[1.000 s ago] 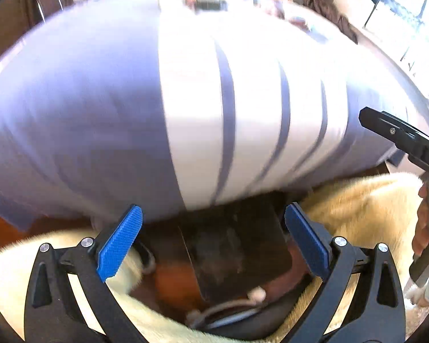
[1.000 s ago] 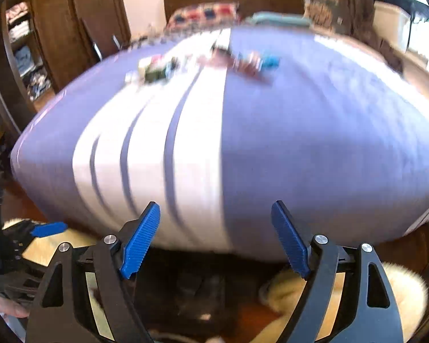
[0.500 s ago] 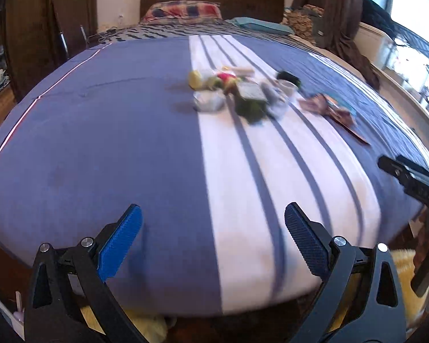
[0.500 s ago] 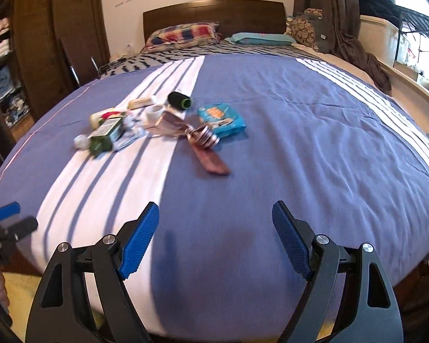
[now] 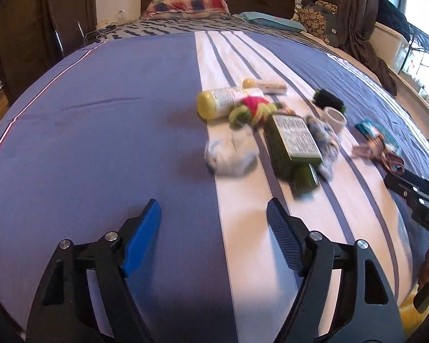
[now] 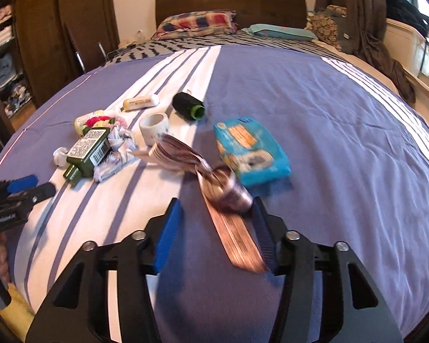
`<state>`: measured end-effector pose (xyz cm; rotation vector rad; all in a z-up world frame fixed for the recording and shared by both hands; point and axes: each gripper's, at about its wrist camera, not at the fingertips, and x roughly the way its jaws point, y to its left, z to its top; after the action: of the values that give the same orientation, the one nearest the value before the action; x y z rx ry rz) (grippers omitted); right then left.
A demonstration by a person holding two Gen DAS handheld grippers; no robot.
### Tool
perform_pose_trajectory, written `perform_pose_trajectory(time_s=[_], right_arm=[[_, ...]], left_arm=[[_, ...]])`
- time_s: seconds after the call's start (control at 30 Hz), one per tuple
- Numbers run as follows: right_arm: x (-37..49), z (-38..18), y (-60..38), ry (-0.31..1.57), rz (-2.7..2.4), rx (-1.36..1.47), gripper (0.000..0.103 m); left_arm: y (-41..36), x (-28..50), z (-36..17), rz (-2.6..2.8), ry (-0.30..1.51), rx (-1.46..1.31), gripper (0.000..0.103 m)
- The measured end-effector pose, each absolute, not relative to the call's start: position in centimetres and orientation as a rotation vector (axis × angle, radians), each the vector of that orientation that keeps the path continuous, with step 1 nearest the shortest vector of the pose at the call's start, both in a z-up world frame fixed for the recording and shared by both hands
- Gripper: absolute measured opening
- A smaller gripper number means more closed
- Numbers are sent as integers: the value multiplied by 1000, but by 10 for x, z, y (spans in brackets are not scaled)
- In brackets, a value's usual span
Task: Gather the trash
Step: 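Grasp the white cloth with the left tool while the right tool grasps the brown striped ribbon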
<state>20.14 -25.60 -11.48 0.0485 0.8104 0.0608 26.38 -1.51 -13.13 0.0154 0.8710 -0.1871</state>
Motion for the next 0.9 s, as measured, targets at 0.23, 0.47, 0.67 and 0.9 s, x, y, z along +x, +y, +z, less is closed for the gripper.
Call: perform_pose_trajectory(time_s=[0.23,0.47,0.67,0.9], right_arm=[[222,-115,-243,830,78,25,32],[212,-114,-237,824,83,33,10],[185,-108,-235,816,94,42,6],[139,-94,-229,775,98,60,6]], left_arm=[[-25,300,-132,-220,883,24,60],[-28,298,-131,-246,884,38,25],[-21,266,-130,-248,876,31,23],[-15,200,-120,-276,854,26,23]])
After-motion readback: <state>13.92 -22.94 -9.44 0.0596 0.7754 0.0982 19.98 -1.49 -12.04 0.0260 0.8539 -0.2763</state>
